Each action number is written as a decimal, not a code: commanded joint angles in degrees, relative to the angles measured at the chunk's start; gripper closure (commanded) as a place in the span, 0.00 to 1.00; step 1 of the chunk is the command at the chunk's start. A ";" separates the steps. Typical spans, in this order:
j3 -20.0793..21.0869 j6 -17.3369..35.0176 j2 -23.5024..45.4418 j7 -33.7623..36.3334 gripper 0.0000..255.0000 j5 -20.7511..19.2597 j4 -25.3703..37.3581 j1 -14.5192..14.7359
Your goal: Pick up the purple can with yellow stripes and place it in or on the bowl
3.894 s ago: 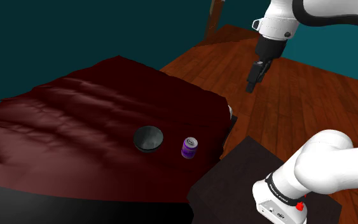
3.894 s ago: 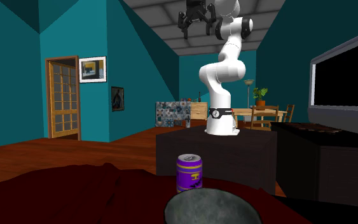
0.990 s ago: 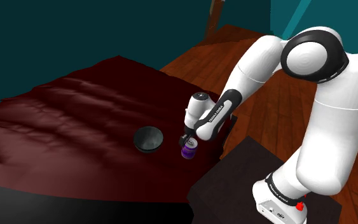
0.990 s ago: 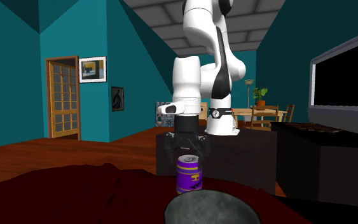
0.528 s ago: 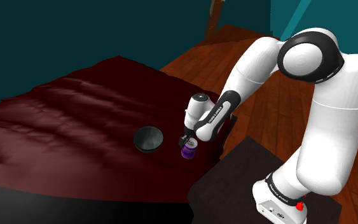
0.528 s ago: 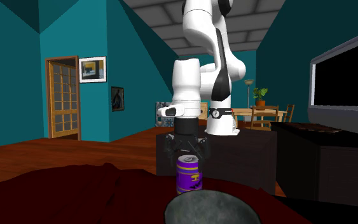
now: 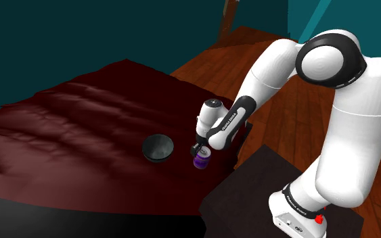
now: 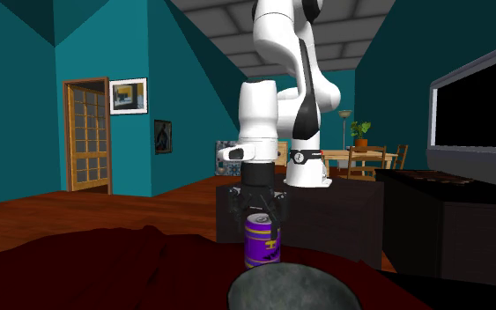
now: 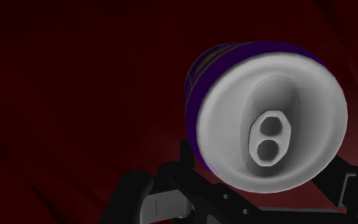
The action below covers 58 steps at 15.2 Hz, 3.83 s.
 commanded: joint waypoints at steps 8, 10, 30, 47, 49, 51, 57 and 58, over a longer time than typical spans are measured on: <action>1.82 -3.39 -4.54 -1.10 1.00 1.32 -1.37 -1.48; 2.54 -4.81 -6.38 -1.63 1.00 2.01 -1.79 -2.05; 6.43 -20.61 -23.53 -7.37 1.00 9.88 -2.86 -4.47; 9.31 -34.81 -10.30 3.28 1.00 5.34 24.05 0.72; 9.40 -37.10 -6.91 4.85 1.00 4.40 29.60 1.97; 9.42 -39.59 -3.37 6.25 1.00 3.52 35.49 3.29; 9.05 -43.06 4.91 8.57 1.00 1.74 47.00 6.11; 8.98 -42.48 5.31 8.65 1.00 1.62 46.81 6.16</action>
